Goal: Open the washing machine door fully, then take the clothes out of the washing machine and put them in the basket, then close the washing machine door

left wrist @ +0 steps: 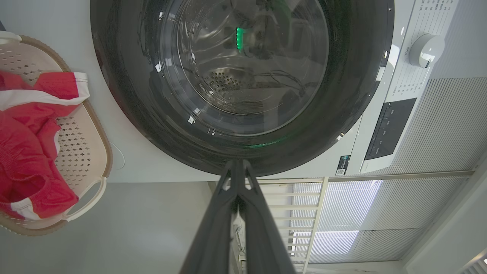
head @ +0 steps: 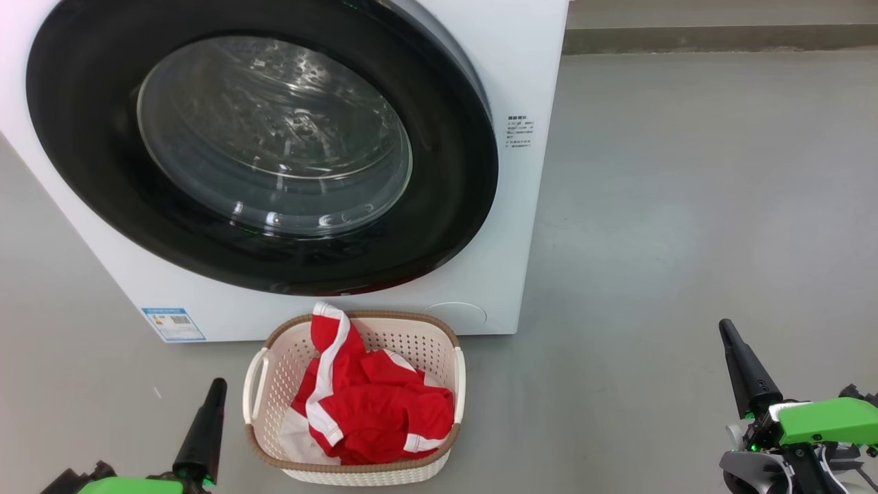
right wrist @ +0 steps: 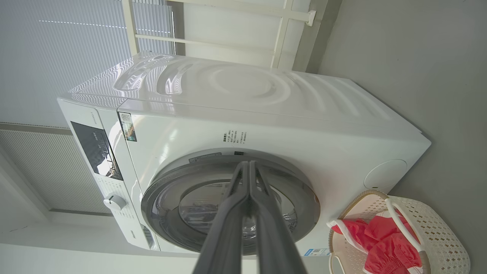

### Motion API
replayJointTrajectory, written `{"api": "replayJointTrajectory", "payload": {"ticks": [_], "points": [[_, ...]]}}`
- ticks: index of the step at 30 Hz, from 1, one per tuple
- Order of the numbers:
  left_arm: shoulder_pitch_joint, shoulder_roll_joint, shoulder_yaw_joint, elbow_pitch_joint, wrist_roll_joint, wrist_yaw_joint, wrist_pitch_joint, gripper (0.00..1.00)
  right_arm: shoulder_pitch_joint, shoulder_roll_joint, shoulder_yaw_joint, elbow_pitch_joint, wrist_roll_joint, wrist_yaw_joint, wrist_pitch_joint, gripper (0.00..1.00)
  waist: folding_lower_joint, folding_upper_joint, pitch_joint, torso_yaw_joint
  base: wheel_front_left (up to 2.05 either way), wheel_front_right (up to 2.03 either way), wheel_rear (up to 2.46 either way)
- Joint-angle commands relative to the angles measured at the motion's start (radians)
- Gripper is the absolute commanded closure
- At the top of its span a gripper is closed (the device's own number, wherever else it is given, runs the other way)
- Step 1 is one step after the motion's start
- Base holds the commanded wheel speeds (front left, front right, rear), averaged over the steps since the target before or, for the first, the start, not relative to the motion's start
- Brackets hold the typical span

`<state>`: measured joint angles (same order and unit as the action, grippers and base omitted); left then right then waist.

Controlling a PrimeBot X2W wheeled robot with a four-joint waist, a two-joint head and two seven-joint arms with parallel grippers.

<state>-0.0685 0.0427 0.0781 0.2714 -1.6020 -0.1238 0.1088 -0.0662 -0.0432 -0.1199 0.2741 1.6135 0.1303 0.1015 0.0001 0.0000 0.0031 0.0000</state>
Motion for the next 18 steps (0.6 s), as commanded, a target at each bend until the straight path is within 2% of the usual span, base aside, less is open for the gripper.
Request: {"api": "replayJointTrajectory", "payload": {"ticks": [1, 18], "points": [[-0.039, 0.008, 0.036, -0.027, -0.006, -0.007, 0.005, 1.0, -0.041, -0.013, 0.014, -0.03, 0.002, 0.0, 0.005, 1.0, 0.0, 0.0, 0.0, 0.0, 0.0, 0.0, 0.0], [-0.039, 0.008, 0.036, -0.027, -0.007, -0.007, 0.004, 1.0, -0.041, -0.012, 0.012, -0.03, 0.0, 0.0, 0.007, 1.0, 0.0, 0.0, 0.0, 0.0, 0.0, 0.0, 0.0]]}}
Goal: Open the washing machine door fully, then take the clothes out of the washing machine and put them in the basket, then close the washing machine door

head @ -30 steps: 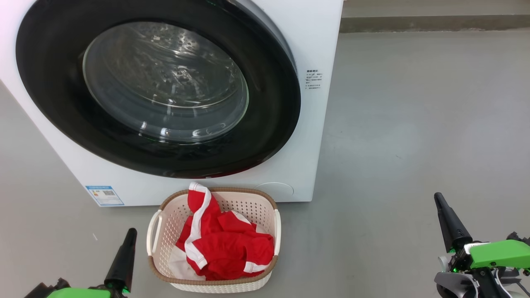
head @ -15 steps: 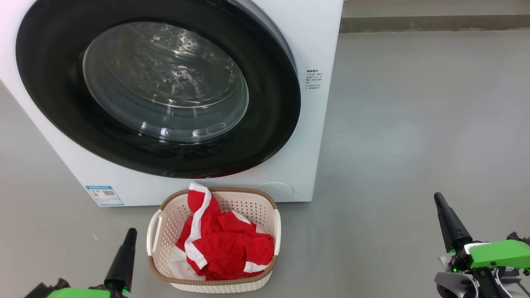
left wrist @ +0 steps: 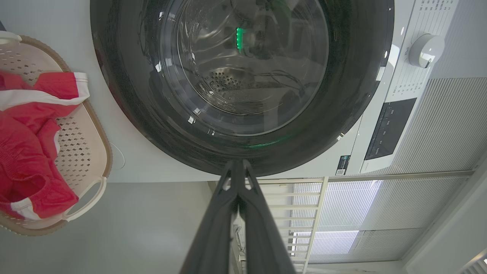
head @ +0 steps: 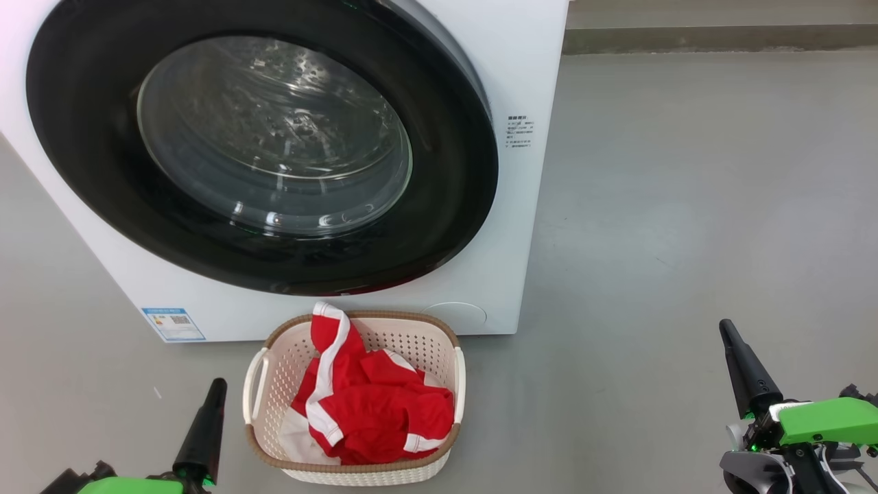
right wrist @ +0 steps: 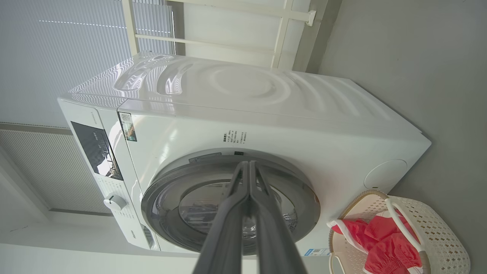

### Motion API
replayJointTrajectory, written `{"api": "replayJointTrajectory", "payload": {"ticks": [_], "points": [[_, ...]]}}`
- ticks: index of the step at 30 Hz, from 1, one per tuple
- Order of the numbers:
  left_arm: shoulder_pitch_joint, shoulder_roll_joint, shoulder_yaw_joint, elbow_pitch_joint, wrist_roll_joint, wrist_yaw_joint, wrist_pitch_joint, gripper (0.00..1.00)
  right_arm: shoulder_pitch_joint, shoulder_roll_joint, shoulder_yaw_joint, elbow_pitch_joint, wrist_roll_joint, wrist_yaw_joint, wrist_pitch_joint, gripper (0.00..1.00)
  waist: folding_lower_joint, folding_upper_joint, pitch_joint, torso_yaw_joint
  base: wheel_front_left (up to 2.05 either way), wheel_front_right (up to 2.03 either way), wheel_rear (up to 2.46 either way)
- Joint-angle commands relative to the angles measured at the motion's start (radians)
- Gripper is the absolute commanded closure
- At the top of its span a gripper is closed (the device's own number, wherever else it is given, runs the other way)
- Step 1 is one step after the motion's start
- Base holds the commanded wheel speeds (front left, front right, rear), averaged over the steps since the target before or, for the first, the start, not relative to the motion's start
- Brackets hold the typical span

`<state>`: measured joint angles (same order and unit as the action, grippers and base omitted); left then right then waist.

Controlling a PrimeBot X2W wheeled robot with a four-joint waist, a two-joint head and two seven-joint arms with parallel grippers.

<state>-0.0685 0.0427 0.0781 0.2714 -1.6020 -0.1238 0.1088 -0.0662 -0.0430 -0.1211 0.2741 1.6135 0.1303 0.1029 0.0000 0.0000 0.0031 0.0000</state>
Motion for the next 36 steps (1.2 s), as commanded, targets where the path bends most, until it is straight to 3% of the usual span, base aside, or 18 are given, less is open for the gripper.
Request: {"api": "replayJointTrajectory", "payload": {"ticks": [1, 36], "points": [[-0.039, 0.008, 0.036, -0.027, -0.007, -0.007, 0.004, 1.0, -0.041, -0.012, 0.013, -0.03, 0.0, 0.0, 0.005, 1.0, 0.0, 0.0, 0.0, 0.0, 0.0, 0.0, 0.0], [-0.039, 0.008, 0.036, -0.027, -0.007, -0.007, 0.004, 1.0, -0.041, -0.01, 0.01, -0.03, -0.002, 0.0, 0.008, 1.0, 0.0, 0.0, 0.0, 0.0, 0.0, 0.0, 0.0]]}}
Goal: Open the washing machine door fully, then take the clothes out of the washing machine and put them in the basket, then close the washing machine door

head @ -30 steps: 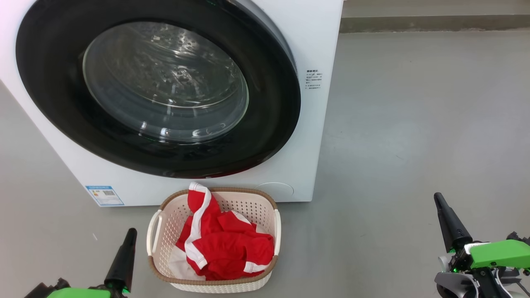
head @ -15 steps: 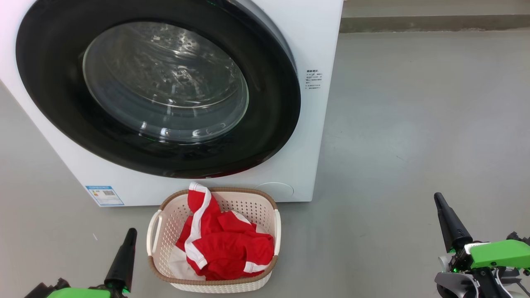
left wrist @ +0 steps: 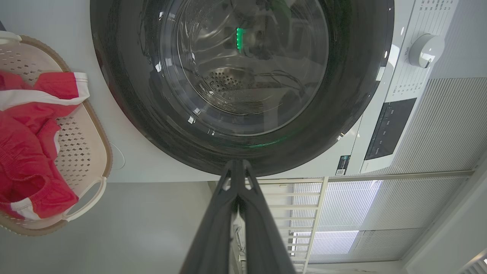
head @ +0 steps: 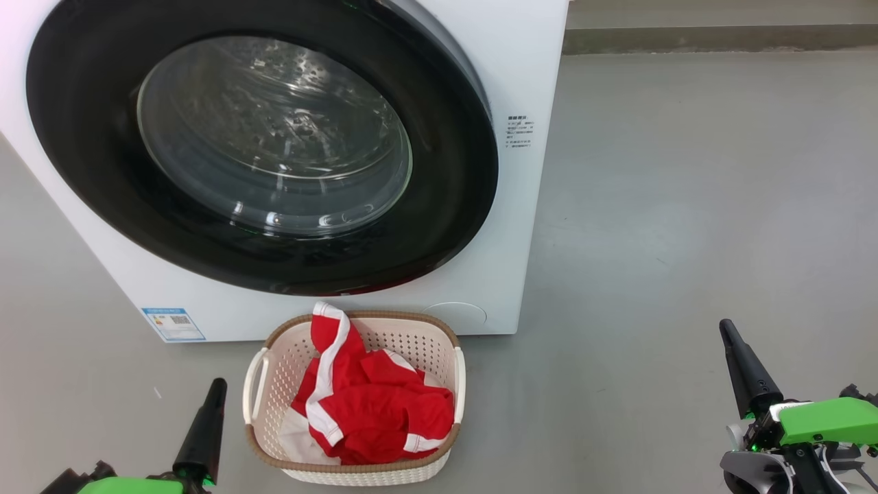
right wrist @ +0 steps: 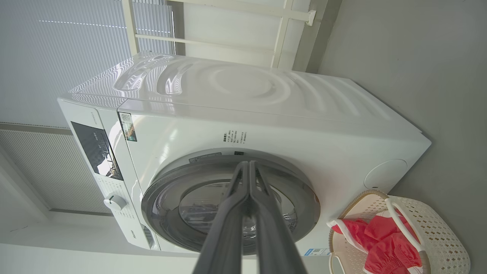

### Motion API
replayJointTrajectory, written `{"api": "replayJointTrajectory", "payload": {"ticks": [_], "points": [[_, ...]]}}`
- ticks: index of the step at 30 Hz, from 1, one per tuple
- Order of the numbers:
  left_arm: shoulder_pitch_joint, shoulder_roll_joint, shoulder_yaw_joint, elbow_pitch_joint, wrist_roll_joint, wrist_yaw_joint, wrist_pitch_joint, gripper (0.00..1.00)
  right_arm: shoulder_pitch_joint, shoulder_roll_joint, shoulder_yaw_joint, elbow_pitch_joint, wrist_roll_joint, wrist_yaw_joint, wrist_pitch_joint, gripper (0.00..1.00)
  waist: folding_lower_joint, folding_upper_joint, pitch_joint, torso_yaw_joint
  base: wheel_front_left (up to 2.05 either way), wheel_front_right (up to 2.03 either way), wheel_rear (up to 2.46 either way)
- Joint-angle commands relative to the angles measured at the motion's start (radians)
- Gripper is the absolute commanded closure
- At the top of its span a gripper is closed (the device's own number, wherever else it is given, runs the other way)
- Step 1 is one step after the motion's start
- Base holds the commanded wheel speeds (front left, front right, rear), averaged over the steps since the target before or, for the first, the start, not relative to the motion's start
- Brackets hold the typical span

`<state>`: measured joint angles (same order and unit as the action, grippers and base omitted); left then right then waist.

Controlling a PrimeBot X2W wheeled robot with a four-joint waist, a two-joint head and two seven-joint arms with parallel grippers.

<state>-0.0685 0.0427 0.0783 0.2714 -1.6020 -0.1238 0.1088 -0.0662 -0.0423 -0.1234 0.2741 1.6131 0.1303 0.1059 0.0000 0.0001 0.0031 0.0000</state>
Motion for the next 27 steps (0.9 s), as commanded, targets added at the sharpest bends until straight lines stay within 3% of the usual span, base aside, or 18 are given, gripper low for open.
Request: {"api": "replayJointTrajectory", "payload": {"ticks": [1, 27], "points": [[-0.039, 0.008, 0.035, -0.027, -0.007, -0.007, 0.004, 1.0, -0.041, -0.011, 0.013, -0.03, -0.002, 0.0, 0.005, 1.0, 0.0, -0.0001, 0.0, 0.0, 0.0, 0.0, 0.0], [-0.039, 0.008, 0.035, -0.027, -0.007, -0.007, 0.004, 1.0, -0.042, -0.01, 0.011, -0.029, -0.003, 0.0, 0.006, 1.0, 0.0, -0.0001, 0.0, 0.0, 0.0, 0.0, 0.0]]}}
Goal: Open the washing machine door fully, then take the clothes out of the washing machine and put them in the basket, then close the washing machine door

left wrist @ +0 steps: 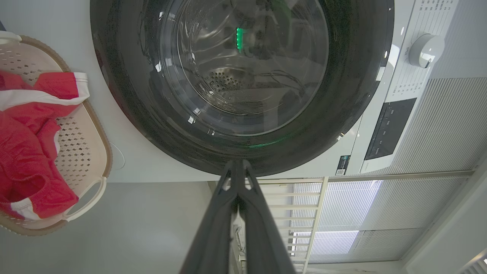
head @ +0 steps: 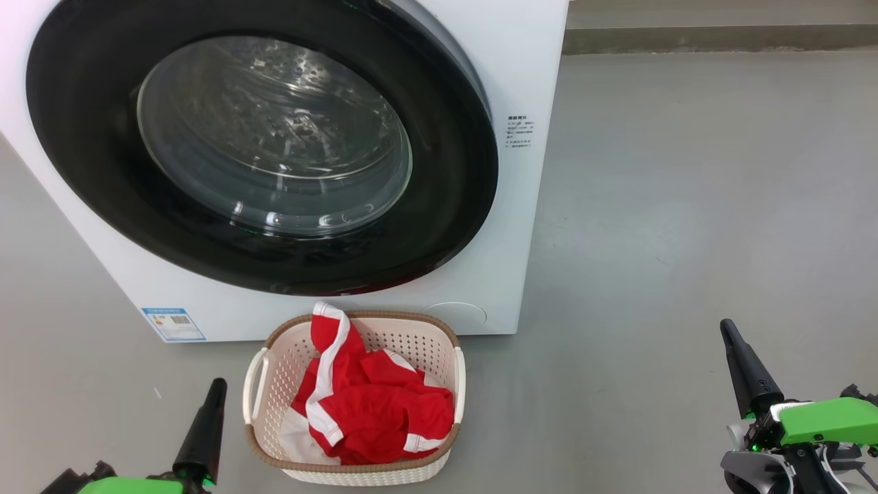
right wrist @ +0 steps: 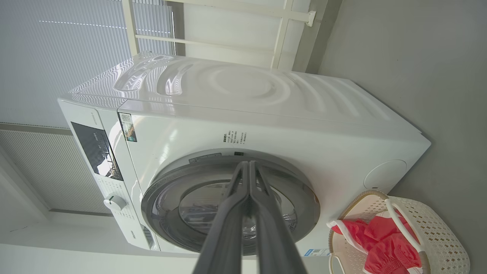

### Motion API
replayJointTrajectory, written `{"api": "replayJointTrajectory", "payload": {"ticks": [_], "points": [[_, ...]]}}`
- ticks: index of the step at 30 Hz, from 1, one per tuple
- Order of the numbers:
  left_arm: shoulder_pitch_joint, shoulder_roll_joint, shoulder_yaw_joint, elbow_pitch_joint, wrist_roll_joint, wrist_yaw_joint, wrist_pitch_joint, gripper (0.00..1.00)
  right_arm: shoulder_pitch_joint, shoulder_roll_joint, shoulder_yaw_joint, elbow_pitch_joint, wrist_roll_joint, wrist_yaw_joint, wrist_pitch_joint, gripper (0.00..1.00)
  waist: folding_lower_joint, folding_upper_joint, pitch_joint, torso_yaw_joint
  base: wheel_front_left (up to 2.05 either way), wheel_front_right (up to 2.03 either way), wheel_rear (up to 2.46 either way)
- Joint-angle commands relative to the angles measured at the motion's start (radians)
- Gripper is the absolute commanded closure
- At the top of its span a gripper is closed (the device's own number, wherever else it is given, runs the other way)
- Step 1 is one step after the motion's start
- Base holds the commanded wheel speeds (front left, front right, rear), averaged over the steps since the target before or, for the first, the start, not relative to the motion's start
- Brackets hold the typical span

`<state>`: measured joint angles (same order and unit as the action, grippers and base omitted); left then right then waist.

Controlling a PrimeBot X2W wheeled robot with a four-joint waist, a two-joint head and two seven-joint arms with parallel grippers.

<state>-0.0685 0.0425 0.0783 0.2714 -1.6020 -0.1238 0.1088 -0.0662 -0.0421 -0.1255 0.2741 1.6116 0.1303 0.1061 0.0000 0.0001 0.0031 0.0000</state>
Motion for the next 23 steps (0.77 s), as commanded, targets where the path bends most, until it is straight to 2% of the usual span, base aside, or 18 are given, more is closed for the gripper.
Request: {"api": "replayJointTrajectory", "payload": {"ticks": [1, 23], "points": [[-0.039, 0.008, 0.035, -0.027, -0.007, -0.007, 0.004, 1.0, -0.042, -0.01, 0.013, -0.029, -0.002, 0.0, 0.006, 1.0, 0.0, -0.0001, 0.0, 0.0, 0.0, 0.0, 0.0], [-0.039, 0.008, 0.035, -0.027, -0.007, -0.007, 0.004, 1.0, -0.042, -0.009, 0.012, -0.029, -0.002, 0.0, 0.006, 1.0, 0.0, -0.0001, 0.0, 0.0, 0.0, 0.0, 0.0]]}}
